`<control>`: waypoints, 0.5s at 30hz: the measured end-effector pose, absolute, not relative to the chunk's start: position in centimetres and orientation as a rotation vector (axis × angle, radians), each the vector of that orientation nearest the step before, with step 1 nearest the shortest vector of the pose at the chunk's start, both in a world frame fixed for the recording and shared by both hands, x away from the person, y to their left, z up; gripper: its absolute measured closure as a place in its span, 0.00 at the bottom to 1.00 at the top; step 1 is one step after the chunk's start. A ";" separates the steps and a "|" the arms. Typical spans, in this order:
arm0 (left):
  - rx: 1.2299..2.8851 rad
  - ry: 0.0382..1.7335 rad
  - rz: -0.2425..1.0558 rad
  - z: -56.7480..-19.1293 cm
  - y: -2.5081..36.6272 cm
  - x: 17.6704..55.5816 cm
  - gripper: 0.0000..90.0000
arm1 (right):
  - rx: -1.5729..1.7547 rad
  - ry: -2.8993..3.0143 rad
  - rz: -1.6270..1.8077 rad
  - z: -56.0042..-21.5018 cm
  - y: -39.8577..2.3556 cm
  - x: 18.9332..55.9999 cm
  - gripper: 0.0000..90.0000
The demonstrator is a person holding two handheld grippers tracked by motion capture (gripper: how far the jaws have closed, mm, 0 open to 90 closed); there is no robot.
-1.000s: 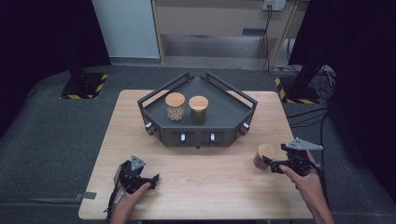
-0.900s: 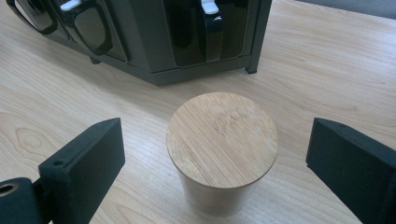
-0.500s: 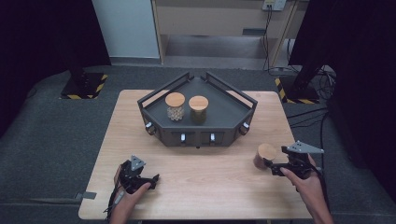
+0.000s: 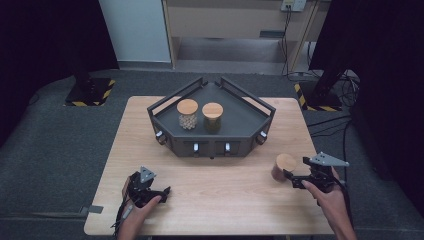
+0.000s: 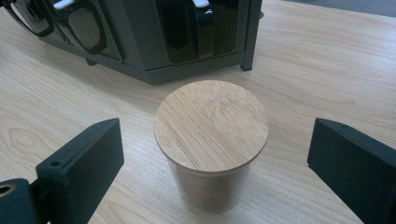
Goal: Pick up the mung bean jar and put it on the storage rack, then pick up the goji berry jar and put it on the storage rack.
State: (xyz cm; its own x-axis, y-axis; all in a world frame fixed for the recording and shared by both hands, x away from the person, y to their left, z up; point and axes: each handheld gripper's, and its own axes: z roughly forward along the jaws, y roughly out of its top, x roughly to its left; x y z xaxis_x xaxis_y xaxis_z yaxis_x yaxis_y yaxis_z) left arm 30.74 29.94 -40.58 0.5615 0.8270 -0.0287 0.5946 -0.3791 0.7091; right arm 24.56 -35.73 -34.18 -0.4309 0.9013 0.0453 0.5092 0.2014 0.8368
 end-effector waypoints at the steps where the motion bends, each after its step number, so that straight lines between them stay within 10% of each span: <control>1: 2.111 1.135 0.437 -40.6 29.9 30.7 0.00 | 1.312 2.023 1.135 -34.3 -35.7 24.6 0.04; 15: 2.109 1.138 0.435 -40.6 29.9 30.7 0.00 | 1.319 2.024 1.134 -34.7 -35.6 24.5 0.04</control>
State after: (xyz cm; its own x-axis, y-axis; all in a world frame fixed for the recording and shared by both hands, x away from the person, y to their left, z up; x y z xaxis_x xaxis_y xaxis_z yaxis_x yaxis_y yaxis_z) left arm 30.75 29.91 -40.57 0.5591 0.8285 -0.0305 0.5967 -0.3766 0.7086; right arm 24.54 -35.55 -34.73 -0.4283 0.9021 0.0519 0.5150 0.1965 0.8344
